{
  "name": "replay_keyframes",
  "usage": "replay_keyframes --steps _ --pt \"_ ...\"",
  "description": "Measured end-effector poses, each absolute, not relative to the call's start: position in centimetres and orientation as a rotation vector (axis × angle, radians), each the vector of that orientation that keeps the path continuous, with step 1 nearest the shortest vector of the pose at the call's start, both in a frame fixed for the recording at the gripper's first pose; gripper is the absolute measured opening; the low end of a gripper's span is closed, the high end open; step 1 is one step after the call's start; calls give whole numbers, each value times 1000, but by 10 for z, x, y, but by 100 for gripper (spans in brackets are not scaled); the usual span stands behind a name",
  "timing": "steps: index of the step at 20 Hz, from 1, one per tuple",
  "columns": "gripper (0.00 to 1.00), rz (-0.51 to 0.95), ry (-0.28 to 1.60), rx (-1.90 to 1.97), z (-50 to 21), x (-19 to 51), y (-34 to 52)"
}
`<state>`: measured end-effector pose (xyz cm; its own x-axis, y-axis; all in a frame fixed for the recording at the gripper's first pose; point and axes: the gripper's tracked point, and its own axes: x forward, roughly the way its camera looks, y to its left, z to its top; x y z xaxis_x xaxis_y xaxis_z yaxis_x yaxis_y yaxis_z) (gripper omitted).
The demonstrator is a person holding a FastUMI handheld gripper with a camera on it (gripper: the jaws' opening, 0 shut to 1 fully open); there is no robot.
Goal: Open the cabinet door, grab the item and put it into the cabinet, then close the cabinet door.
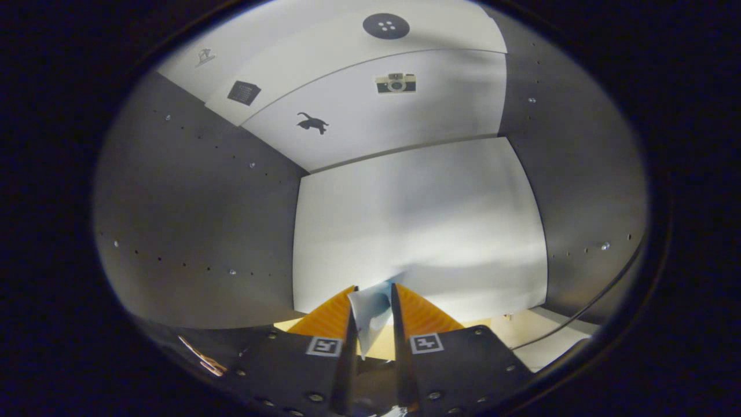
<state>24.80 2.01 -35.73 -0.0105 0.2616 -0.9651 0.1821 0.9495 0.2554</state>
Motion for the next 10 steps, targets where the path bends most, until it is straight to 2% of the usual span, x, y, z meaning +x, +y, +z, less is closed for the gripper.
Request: replay_keyframes --steps 1,2,5,10 --pt "41 59 1571 361 -354 250 18" --pt "41 58 1549 377 -351 253 19" --pt "52 53 1458 435 -333 261 18" --pt "52 40 1317 403 -300 252 9"
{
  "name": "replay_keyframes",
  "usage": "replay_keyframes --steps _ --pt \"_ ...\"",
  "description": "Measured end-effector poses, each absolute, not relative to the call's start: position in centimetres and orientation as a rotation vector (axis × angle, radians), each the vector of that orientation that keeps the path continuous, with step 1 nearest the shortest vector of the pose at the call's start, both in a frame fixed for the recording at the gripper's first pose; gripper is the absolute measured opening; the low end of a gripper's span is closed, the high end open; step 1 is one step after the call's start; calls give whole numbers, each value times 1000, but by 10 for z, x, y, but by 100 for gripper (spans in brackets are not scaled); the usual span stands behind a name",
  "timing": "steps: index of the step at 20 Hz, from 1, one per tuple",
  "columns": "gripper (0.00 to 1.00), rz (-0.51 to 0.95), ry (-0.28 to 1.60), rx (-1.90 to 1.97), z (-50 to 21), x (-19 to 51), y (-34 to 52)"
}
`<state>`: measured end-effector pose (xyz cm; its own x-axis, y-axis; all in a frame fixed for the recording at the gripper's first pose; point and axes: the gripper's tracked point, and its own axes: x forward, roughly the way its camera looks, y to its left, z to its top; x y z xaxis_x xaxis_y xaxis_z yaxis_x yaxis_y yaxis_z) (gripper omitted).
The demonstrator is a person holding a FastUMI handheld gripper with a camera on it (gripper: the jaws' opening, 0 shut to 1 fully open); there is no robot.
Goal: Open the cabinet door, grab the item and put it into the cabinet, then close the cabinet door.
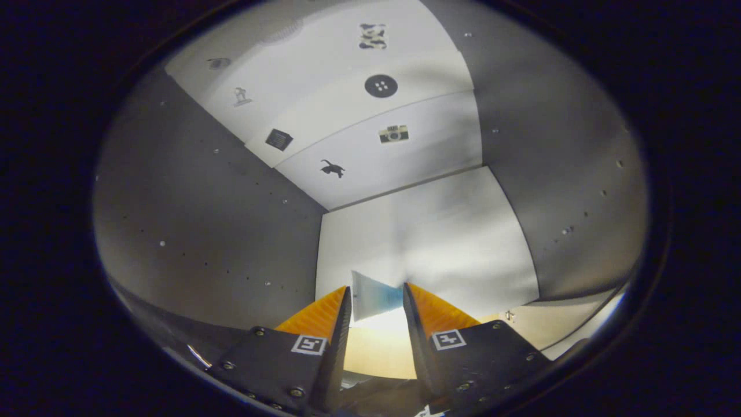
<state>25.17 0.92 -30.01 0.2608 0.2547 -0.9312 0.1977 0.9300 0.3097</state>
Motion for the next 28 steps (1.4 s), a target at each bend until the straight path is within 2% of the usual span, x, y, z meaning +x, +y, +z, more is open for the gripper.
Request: replay_keyframes --steps 9,19,24,28 --pt "51 -2 1003 173 -244 206 11" --pt "53 -81 677 -58 -163 125 1" --pt "53 -186 507 -109 -114 69 -20" --pt "53 -338 433 -137 -83 21 -63"
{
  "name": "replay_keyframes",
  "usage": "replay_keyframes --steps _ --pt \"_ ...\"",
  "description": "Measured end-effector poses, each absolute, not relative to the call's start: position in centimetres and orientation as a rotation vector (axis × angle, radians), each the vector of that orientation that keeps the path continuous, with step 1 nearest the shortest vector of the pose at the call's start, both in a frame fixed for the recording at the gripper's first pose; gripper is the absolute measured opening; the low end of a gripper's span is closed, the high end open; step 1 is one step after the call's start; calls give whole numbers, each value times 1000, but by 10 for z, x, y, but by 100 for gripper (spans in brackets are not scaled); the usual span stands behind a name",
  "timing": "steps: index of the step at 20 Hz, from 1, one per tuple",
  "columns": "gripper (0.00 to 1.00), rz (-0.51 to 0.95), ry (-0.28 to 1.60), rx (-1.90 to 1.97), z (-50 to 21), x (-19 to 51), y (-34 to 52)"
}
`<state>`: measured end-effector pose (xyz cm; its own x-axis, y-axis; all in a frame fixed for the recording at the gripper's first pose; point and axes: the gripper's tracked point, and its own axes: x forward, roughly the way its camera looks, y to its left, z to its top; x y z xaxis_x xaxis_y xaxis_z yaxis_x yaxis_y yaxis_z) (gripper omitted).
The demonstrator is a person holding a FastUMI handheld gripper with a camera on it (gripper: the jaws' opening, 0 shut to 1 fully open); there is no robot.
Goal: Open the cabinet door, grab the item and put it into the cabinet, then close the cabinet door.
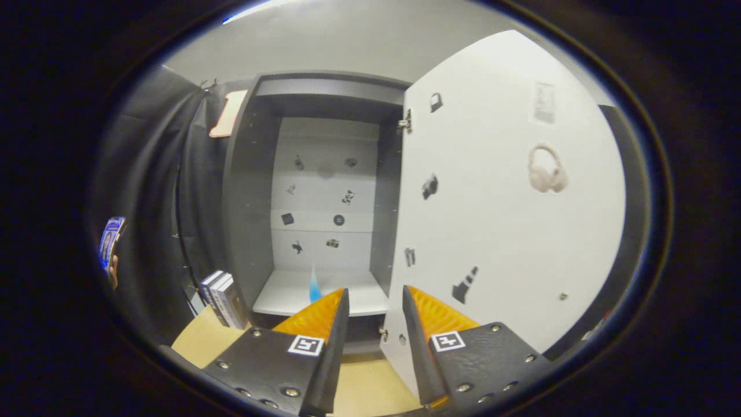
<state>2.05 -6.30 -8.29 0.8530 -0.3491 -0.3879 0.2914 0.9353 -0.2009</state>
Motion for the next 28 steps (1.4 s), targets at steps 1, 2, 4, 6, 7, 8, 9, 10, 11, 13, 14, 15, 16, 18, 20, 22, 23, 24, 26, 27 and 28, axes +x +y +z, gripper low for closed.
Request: replay_keyframes --steps 1,2,4,6,7,8,9,10,11,13,14,15,16,18,20,22,23,24,26,27,28 --pt "53 -381 414 -128 -72 7 -76" --pt "53 -422 400 -129 -63 -9 -90" --pt "54 -499 377 -144 -41 -43 -115" --pt "54 -566 356 -160 -29 -66 -135" --pt "54 -601 350 -163 -24 -77 -145" --pt "54 -639 345 -162 -18 -90 -157" --pt "54 -673 339 -162 -12 -101 -168" --pt "54 -703 333 -164 -8 -109 -178" --pt "54 -732 325 -172 -4 -116 -188" --pt "54 -793 302 -186 -5 -116 -211" --pt "54 -828 298 -190 -4 -120 -222" --pt "54 -856 300 -186 -5 -124 -231" --pt "55 -878 306 -180 -9 -125 -238" --pt "55 -916 322 -175 -18 -126 -252" --pt "55 -920 337 -172 -29 -119 -258" --pt "55 -919 349 -174 -37 -113 -262" --pt "55 -909 353 -169 -41 -109 -261" --pt "55 -915 359 -171 -44 -107 -263" --pt "53 -919 357 -187 -45 -107 -266" --pt "53 -910 353 -184 -44 -106 -266" --pt "53 -895 354 -174 -45 -104 -265"
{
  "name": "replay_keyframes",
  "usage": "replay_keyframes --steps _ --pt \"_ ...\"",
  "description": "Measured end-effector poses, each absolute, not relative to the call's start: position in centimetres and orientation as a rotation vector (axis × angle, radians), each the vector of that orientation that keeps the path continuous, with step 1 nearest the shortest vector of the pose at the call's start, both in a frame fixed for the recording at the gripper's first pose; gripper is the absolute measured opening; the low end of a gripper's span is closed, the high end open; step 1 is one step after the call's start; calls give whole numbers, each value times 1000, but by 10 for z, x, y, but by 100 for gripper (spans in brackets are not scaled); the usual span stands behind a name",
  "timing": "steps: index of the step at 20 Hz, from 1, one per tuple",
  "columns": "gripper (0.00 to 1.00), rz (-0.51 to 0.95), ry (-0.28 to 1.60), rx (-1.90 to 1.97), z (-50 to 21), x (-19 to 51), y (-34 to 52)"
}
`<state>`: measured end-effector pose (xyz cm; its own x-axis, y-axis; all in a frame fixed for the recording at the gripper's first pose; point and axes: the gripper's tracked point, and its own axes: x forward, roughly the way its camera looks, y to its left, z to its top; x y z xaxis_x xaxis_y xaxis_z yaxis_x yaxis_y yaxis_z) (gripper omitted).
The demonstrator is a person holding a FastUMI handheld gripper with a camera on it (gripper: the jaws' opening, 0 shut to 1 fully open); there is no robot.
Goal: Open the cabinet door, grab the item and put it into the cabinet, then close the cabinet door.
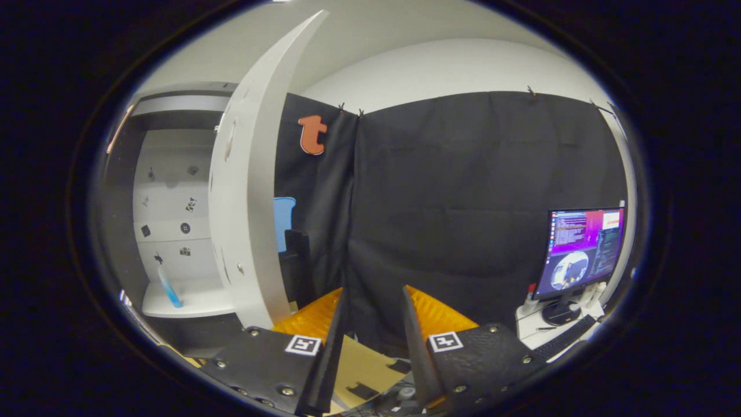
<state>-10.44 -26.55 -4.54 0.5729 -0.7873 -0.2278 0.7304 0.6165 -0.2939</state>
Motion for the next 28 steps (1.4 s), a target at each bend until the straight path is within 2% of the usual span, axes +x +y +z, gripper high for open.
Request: replay_keyframes --steps 8,19,28 --pt "53 -701 398 -86 -56 -94 -240" --pt "53 -610 449 -83 -68 -88 -218" --pt "53 -392 486 6 -82 -68 -158"
